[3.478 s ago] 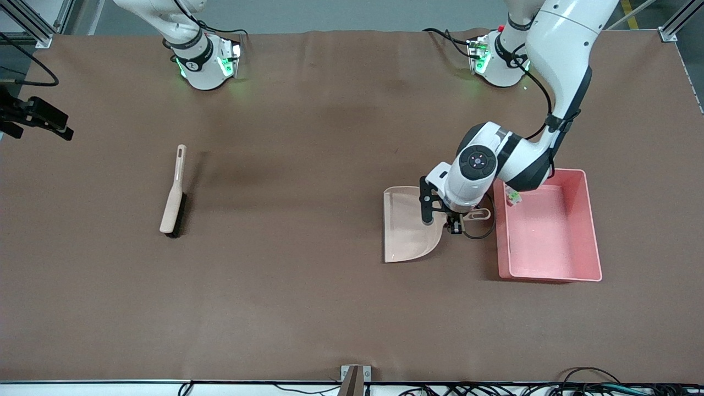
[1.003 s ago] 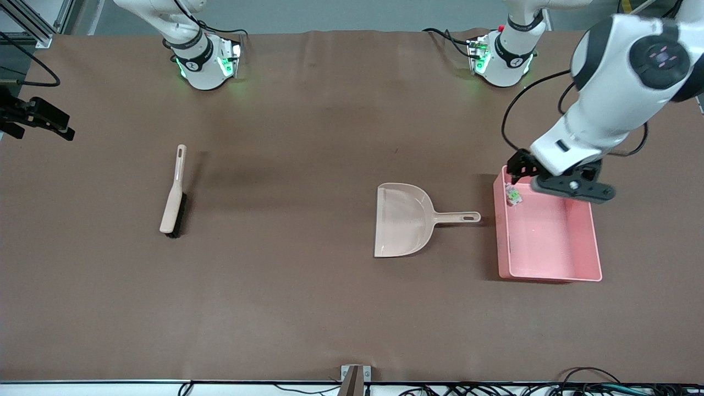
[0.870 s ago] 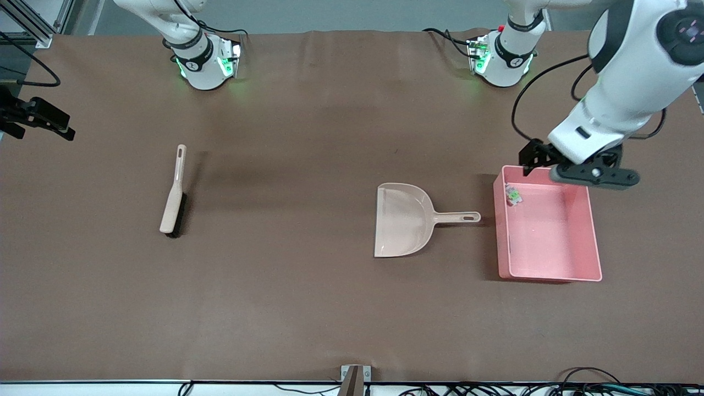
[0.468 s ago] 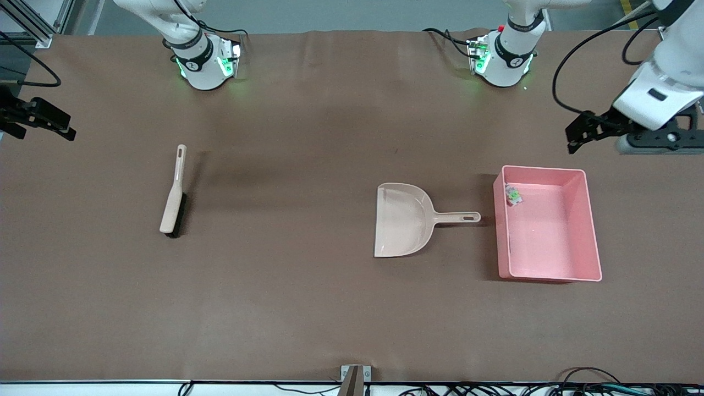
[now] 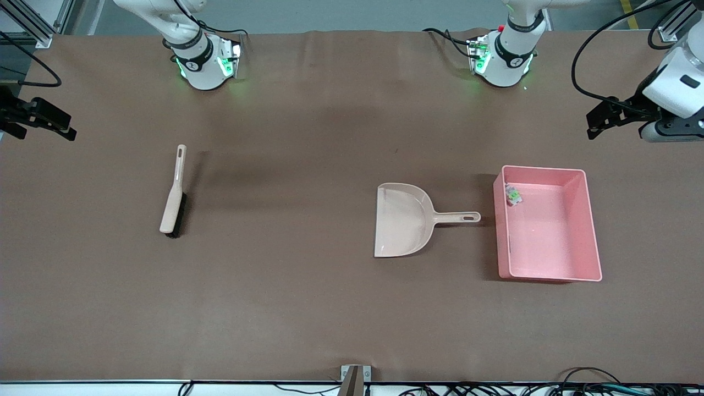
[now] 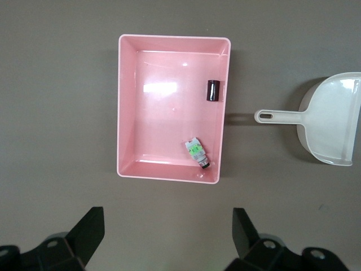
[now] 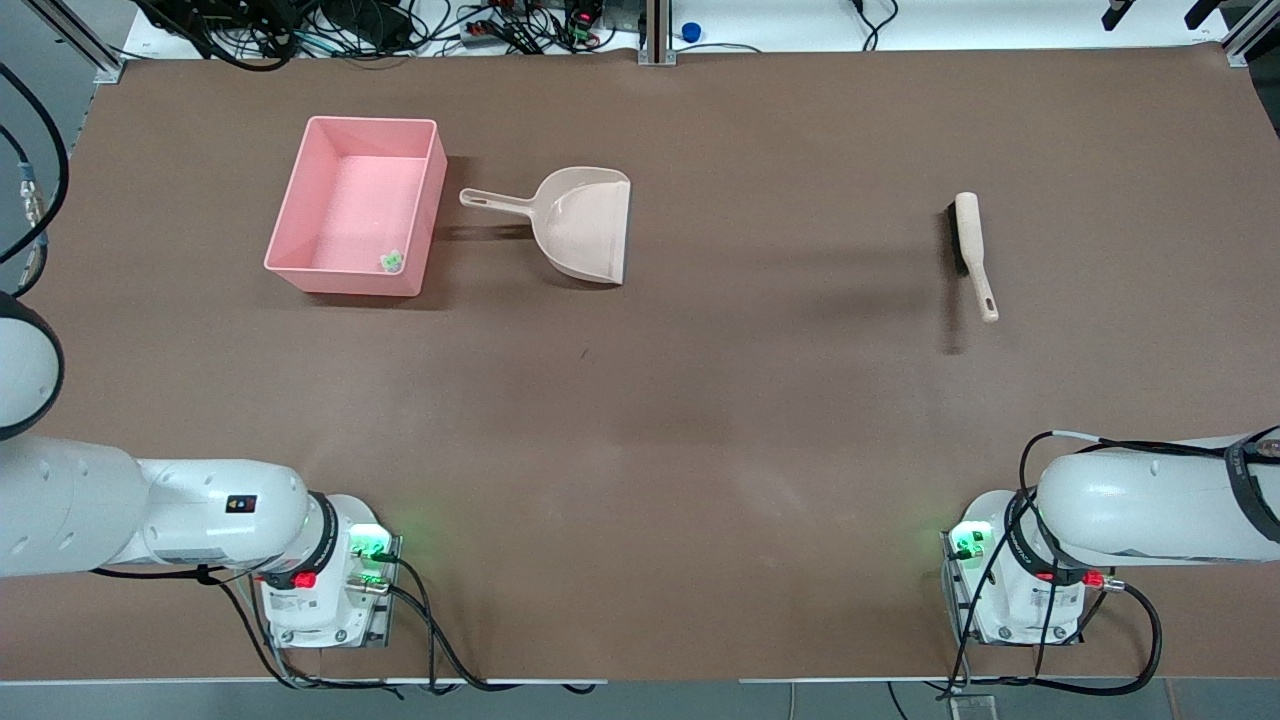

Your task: Clean e-waste and dump in bin

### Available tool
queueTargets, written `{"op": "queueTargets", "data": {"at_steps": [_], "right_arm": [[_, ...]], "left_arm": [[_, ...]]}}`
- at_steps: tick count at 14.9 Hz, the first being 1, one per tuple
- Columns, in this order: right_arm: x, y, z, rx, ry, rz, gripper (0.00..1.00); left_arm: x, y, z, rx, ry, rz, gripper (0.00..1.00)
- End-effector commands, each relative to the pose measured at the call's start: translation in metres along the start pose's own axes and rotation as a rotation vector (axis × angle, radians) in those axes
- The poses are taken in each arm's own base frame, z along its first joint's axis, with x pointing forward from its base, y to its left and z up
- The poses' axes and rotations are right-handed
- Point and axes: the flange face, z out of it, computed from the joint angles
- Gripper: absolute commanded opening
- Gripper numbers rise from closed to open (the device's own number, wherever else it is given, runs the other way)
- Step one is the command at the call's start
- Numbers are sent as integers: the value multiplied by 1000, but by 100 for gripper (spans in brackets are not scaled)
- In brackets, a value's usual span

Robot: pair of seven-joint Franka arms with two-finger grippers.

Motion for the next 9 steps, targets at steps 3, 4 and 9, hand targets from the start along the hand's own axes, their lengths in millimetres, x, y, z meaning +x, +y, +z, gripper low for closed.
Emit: {"op": "queueTargets", "data": {"at_steps": [3,4,9], "right_arm": [[-3,0,1,16,0,2,100],[-3,-1,0,17,2,0,100],[-3,-4,1,19,-1,-5,100]], "left_arm": [[5,15,-11,-32,5,10,100],[4,15,-16,-34,13,11,100],[2,15,-18,-38,-18,12,100]]}}
